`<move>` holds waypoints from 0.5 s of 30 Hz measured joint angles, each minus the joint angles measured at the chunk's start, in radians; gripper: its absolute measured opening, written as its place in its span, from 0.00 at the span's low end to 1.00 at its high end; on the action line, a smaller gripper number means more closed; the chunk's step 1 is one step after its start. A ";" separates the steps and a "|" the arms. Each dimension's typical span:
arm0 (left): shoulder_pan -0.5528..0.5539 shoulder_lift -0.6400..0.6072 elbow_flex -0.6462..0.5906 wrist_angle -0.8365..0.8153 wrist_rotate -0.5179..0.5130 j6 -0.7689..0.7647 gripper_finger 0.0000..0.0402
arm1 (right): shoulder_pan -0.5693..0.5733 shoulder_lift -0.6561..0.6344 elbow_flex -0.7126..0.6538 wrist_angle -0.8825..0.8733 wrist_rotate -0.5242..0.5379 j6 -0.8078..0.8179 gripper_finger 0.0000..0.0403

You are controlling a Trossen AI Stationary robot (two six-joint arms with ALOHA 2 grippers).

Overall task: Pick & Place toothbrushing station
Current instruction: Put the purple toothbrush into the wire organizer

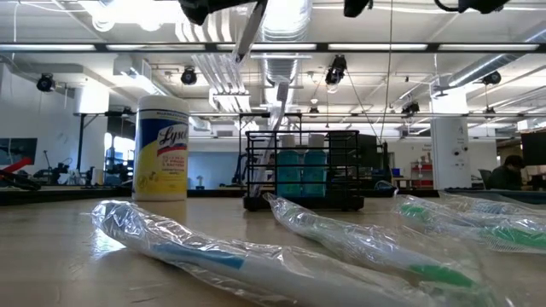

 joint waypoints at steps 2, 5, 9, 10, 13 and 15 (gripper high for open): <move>0.000 0.000 0.006 0.011 0.015 0.017 0.03 | -0.002 0.020 0.018 0.007 0.000 0.012 0.57; 0.000 0.000 0.011 0.037 0.050 0.039 0.03 | -0.003 0.052 0.042 0.005 0.000 0.030 0.58; 0.002 0.001 0.022 0.047 0.061 0.050 0.03 | -0.003 0.086 0.078 0.010 -0.019 0.026 0.58; 0.002 0.002 0.023 0.045 0.061 0.050 0.03 | -0.003 0.092 0.085 0.010 -0.025 0.026 0.58; 0.004 0.003 0.022 0.042 0.062 0.050 0.03 | -0.003 0.122 0.109 0.006 -0.030 0.013 0.56; 0.006 0.003 0.022 0.043 0.062 0.050 0.03 | -0.003 0.138 0.120 0.001 -0.031 -0.010 0.55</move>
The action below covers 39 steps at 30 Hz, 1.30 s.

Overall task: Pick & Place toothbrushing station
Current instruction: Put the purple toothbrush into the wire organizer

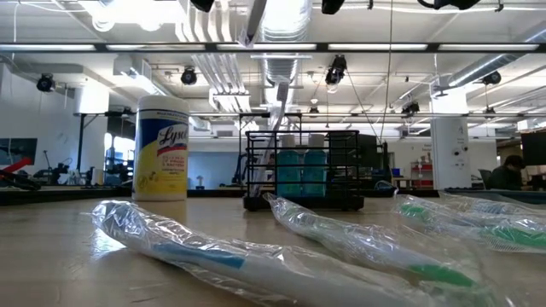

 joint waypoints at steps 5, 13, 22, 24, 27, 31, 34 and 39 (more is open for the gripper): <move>0.004 0.000 -0.006 -0.005 0.000 -0.002 0.03 | -0.002 0.044 0.026 0.001 -0.003 -0.017 0.46; 0.005 0.000 -0.009 -0.040 -0.003 -0.005 0.03 | -0.001 0.051 0.053 -0.055 -0.008 -0.069 0.12; 0.006 0.000 -0.009 -0.040 0.003 -0.031 0.07 | -0.002 0.050 0.075 -0.113 -0.028 -0.063 0.04; 0.006 0.000 -0.009 -0.043 0.022 -0.031 0.11 | -0.002 0.051 0.075 -0.125 -0.029 -0.060 0.04; 0.006 0.000 -0.006 -0.040 0.041 -0.032 0.18 | -0.002 0.052 0.075 -0.135 -0.031 -0.061 0.04; 0.006 0.000 0.012 -0.056 0.044 -0.032 0.27 | -0.002 0.052 0.075 -0.134 -0.030 -0.067 0.03; 0.013 0.003 0.043 -0.093 0.049 -0.033 0.33 | -0.002 0.052 0.075 -0.134 -0.030 -0.069 0.03; 0.033 0.020 0.104 -0.169 0.089 -0.035 0.36 | -0.002 0.051 0.075 -0.124 -0.029 -0.073 0.03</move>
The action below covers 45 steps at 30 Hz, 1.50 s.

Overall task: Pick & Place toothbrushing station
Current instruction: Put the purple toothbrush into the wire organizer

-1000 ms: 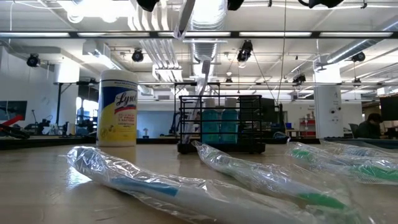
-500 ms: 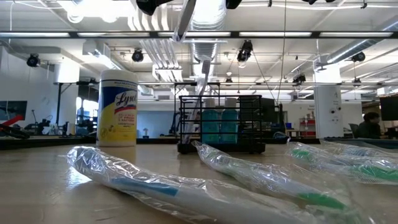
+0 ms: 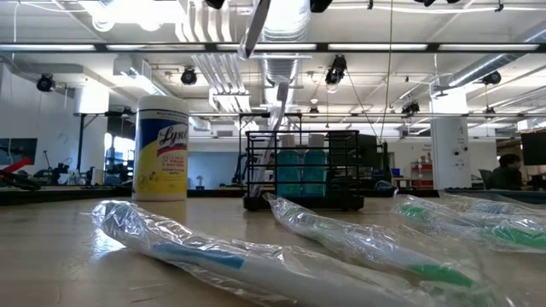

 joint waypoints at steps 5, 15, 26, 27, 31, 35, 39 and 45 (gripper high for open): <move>0.015 0.028 0.035 -0.025 0.004 0.000 0.32 | 0.000 0.000 0.000 0.000 0.000 0.000 0.03; 0.026 0.025 0.043 -0.051 0.028 0.003 0.06 | 0.001 0.000 0.001 -0.022 0.003 -0.015 0.03; 0.046 0.018 0.006 -0.018 0.071 0.033 0.06 | 0.001 -0.072 -0.005 -0.027 0.007 0.006 0.32; 0.046 0.017 0.005 -0.013 0.076 0.033 0.06 | 0.001 -0.086 -0.005 -0.030 0.007 0.002 0.36; 0.046 0.014 -0.003 -0.013 0.076 0.030 0.06 | 0.003 -0.150 -0.007 -0.060 0.007 -0.013 0.48; 0.048 0.025 -0.023 -0.053 0.086 0.034 0.06 | 0.003 -0.230 -0.001 -0.063 0.009 0.008 0.56; 0.054 0.015 -0.050 0.041 0.083 0.031 0.06 | 0.006 -0.277 -0.008 -0.163 0.011 0.029 0.61; 0.085 -0.003 -0.174 0.248 0.100 0.038 0.06 | 0.038 -0.383 -0.090 -0.227 0.010 0.034 0.60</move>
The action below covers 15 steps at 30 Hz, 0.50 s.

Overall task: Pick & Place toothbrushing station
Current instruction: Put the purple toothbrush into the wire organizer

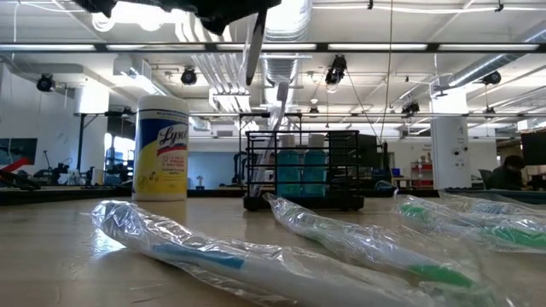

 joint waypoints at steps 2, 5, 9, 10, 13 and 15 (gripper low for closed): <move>0.031 -0.009 -0.057 0.108 0.025 -0.010 0.06 | 0.015 -0.032 -0.063 -0.005 -0.001 -0.002 0.57; 0.085 -0.007 -0.160 0.291 0.101 -0.056 0.06 | 0.031 -0.104 -0.171 0.031 -0.001 -0.020 0.51; 0.153 -0.009 -0.264 0.508 0.147 -0.144 0.06 | 0.039 -0.163 -0.350 0.116 0.012 -0.045 0.40; 0.163 -0.009 -0.280 0.527 0.147 -0.160 0.06 | 0.039 -0.170 -0.393 0.154 0.033 -0.047 0.36; 0.181 -0.003 -0.291 0.544 0.147 -0.178 0.06 | 0.039 -0.210 -0.503 0.264 0.080 -0.050 0.25; 0.188 0.004 -0.277 0.546 0.149 -0.188 0.06 | 0.038 -0.241 -0.566 0.294 0.081 -0.061 0.17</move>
